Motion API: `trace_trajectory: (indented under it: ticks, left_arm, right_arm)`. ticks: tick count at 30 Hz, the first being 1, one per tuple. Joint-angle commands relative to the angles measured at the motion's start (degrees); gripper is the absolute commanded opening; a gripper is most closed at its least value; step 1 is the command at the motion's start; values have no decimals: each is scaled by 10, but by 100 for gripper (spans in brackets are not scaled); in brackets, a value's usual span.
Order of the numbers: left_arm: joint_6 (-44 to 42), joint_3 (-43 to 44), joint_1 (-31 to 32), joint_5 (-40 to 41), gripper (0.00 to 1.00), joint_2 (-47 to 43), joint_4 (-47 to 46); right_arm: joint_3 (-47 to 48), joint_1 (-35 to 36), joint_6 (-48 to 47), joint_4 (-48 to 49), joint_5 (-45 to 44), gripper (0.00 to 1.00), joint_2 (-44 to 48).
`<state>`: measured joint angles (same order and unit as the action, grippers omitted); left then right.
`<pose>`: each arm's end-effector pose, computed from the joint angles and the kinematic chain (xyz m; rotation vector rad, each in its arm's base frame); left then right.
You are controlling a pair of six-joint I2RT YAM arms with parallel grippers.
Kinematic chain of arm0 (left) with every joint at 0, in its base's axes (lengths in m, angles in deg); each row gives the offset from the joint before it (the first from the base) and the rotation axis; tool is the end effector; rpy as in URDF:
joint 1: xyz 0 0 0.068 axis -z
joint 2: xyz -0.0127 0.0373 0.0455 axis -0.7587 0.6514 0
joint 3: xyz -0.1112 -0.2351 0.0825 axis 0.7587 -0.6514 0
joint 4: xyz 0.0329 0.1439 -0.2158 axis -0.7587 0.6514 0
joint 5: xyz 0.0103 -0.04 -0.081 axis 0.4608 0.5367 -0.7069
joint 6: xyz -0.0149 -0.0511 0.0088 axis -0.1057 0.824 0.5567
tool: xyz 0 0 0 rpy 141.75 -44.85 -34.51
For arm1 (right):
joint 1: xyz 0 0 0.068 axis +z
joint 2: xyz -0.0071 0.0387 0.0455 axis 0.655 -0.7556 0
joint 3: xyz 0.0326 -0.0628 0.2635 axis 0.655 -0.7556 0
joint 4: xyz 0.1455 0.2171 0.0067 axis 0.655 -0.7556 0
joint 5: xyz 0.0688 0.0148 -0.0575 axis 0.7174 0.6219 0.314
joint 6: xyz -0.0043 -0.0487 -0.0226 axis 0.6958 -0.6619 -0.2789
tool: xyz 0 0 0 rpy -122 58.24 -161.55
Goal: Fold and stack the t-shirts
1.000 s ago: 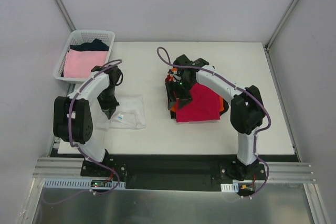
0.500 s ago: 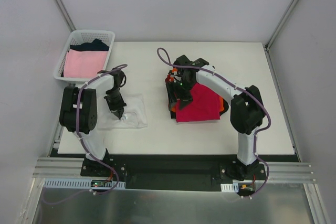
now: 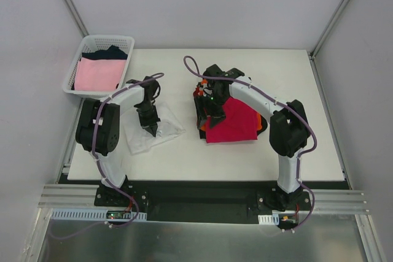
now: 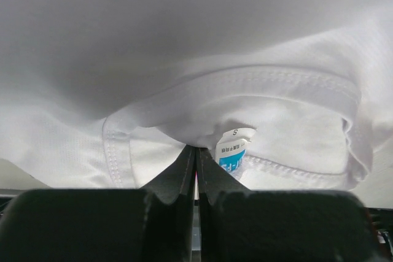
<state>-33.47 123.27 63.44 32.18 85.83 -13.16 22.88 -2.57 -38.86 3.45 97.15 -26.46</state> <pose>0.3189 -0.0838 0.1688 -0.4220 3.0538 -0.2044 0.3109 0.2645 0.2466 -0.9456 2.7517 0.7507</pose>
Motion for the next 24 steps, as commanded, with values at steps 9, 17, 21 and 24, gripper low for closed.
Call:
trace_trajectory:
  ticks: [9,17,21,24]
  left_arm:
    - [8,39,25,28,0,-8,26]
    - [78,89,24,74,37,-127,63]
    - [122,62,25,33,54,-229,10]
    - [170,5,25,54,56,-302,-32]
  right_arm:
    - [14,-1,-21,-15,8,76,0]
    - [81,-26,-34,6,100,93,-63]
    - [96,-42,19,70,162,93,-85]
    - [132,-46,57,116,192,93,-116]
